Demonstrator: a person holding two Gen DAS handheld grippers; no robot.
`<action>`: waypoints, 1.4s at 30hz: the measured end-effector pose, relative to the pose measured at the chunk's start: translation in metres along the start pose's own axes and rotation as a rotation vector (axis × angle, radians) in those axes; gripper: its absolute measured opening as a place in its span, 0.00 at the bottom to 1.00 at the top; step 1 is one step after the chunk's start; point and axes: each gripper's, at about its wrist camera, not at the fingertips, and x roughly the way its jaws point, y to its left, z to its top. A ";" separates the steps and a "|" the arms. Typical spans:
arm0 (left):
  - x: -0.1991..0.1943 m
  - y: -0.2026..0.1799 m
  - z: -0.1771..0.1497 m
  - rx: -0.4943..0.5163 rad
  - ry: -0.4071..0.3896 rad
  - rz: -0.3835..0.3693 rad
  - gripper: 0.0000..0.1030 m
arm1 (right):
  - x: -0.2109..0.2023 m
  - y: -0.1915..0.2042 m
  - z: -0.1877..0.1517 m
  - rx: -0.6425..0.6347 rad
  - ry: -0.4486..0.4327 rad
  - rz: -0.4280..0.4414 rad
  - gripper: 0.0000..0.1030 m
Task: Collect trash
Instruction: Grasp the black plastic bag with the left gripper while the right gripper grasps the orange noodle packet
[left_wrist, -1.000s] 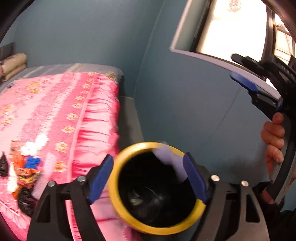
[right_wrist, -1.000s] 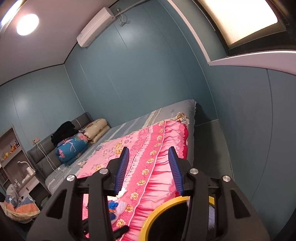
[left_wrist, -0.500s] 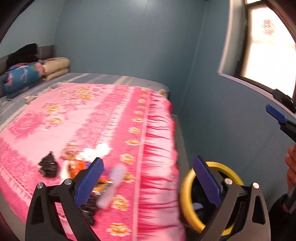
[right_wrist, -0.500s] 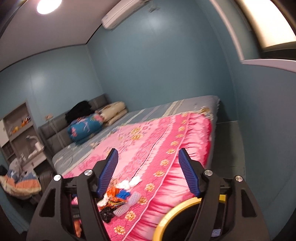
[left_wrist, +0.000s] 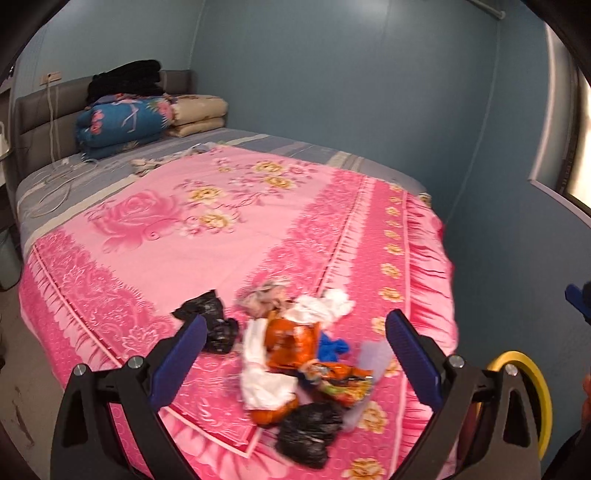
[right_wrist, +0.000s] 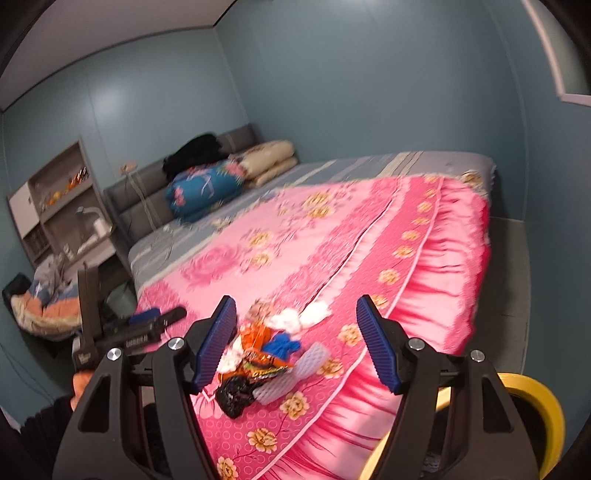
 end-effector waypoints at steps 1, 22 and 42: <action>0.005 0.007 0.000 -0.008 0.007 0.012 0.91 | 0.009 0.003 -0.004 -0.008 0.018 0.006 0.63; 0.113 0.115 -0.024 -0.141 0.184 0.148 0.91 | 0.215 0.061 -0.080 -0.178 0.429 0.026 0.63; 0.182 0.128 -0.024 -0.162 0.272 0.162 0.91 | 0.283 0.079 -0.103 -0.316 0.593 -0.020 0.62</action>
